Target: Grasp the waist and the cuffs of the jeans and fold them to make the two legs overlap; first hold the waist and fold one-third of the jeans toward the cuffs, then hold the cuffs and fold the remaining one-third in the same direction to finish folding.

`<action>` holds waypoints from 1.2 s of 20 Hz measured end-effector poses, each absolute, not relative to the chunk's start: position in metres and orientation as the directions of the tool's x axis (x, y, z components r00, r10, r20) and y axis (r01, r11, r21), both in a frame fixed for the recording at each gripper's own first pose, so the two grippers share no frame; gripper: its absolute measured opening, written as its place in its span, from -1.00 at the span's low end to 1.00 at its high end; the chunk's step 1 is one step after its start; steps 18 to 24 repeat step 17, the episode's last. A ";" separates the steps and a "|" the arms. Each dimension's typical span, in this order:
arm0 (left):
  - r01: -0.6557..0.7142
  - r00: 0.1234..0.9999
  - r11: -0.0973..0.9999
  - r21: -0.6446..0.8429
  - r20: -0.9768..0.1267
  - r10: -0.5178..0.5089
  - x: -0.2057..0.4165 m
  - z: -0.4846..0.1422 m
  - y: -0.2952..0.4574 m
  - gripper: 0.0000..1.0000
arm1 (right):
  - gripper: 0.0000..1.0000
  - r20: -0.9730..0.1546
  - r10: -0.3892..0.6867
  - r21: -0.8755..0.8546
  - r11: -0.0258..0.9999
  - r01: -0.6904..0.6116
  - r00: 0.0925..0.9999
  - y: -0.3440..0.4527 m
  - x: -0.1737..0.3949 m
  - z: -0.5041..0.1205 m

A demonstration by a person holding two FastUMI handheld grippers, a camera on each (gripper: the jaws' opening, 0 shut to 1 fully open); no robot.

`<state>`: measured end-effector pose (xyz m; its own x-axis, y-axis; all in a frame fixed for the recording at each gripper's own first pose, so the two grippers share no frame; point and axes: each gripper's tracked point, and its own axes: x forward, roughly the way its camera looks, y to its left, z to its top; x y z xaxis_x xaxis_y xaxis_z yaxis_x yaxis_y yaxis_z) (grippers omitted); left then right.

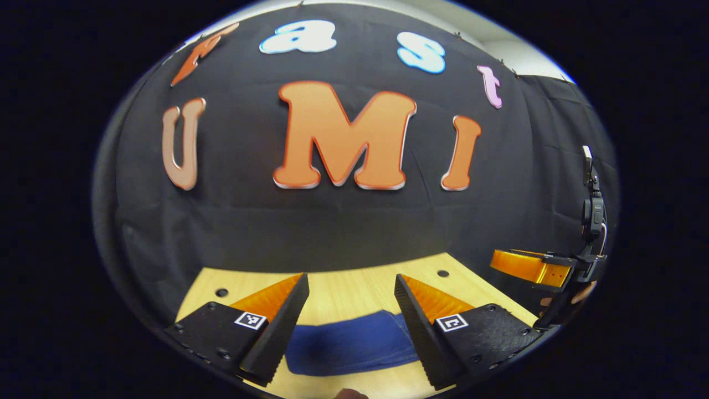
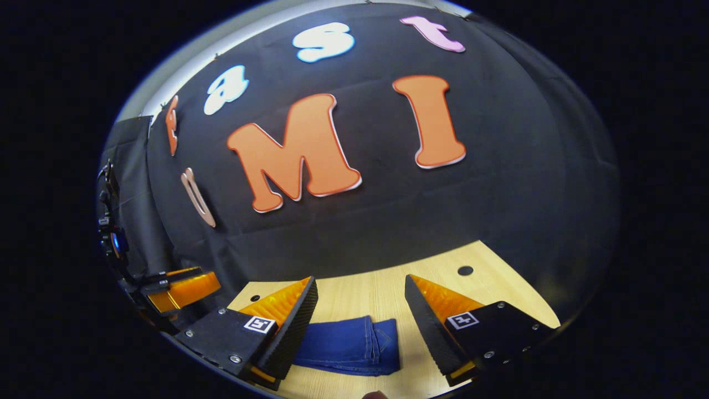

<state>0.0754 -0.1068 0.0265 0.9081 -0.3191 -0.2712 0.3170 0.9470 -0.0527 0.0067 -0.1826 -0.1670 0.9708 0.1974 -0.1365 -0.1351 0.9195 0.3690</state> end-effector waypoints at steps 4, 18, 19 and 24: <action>0.265 0.955 0.964 -0.024 -0.130 -0.266 0.059 0.071 -0.066 0.89 | 0.93 -0.025 0.197 0.299 0.937 -0.181 0.980 -0.165 -0.004 -0.141; 0.160 0.987 0.987 0.001 -0.020 -0.160 0.036 0.068 -0.002 0.90 | 1.00 0.029 0.236 0.214 0.948 -0.236 0.971 -0.112 -0.015 -0.126; 0.160 0.987 0.987 0.001 -0.020 -0.160 0.036 0.068 -0.002 0.90 | 1.00 0.029 0.236 0.214 0.948 -0.236 0.971 -0.112 -0.015 -0.126; 0.160 0.987 0.987 0.001 -0.020 -0.160 0.036 0.068 -0.002 0.90 | 1.00 0.029 0.236 0.214 0.948 -0.236 0.971 -0.112 -0.015 -0.126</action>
